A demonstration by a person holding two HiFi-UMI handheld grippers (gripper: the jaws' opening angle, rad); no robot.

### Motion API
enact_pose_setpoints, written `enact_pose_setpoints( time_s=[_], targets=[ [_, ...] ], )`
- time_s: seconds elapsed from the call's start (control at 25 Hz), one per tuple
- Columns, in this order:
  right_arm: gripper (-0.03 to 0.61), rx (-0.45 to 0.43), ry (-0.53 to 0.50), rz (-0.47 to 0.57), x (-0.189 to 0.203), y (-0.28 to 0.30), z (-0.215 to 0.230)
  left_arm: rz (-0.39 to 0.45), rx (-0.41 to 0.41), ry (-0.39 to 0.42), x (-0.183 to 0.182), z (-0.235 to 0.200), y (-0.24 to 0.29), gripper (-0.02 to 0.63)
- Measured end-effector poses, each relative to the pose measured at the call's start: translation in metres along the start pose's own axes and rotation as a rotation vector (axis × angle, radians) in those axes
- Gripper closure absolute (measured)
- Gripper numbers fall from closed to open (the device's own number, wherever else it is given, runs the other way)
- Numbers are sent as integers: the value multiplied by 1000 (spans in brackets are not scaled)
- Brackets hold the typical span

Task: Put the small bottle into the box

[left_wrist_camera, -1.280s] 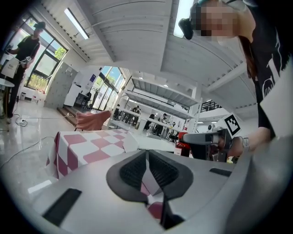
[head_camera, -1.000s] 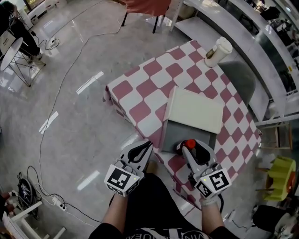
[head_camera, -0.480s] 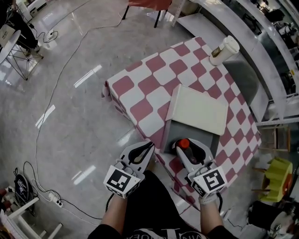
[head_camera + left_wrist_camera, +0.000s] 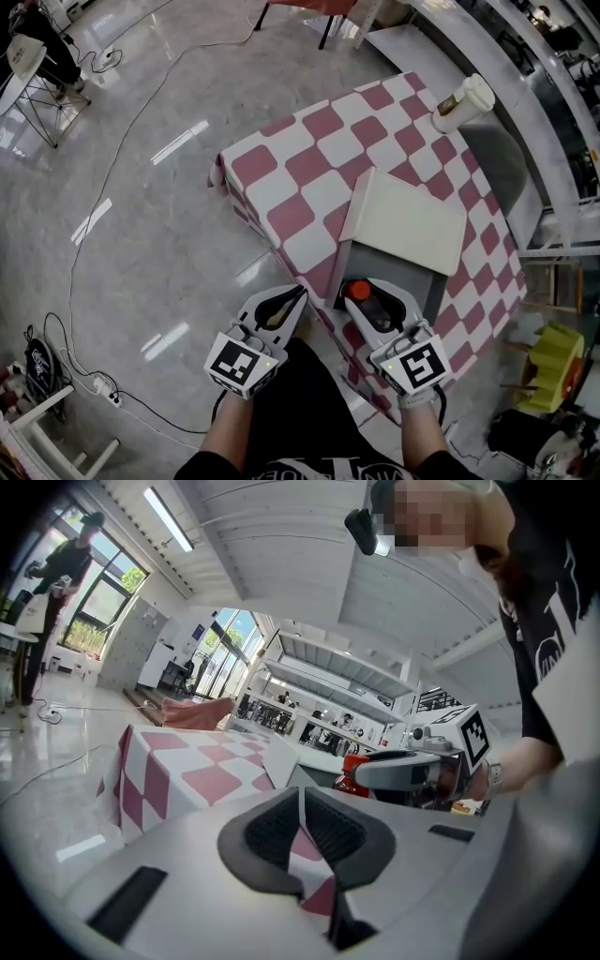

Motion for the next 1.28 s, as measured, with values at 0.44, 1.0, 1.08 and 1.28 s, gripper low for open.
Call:
enact_pose_setpoints(
  time_s=[0.44,1.0,1.08,1.28],
  targets=[
    [437,-34,-24,-18,-2,-4,1,2,-9,-2,-1,0,-2,588],
    [437,-4,-38,-23,15,-13,-1,-1,15,16,-5,5,6,588],
    [437,7,-42,-22,14,-14,-2,-11,25,25,-8,6,7,588],
    [437,39,-53,-42,14,-19,-3,-13,36,20,-9,9,10,588]
  ],
)
Point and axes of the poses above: the fingertips, and each gripper's own axes: y forward along the fingers, z to its right, x out of its underside, the point moved 9 cm from there along -y, backward along the fingers, and after that the axes turned 6 degrees about x, right-handed, at the moved point
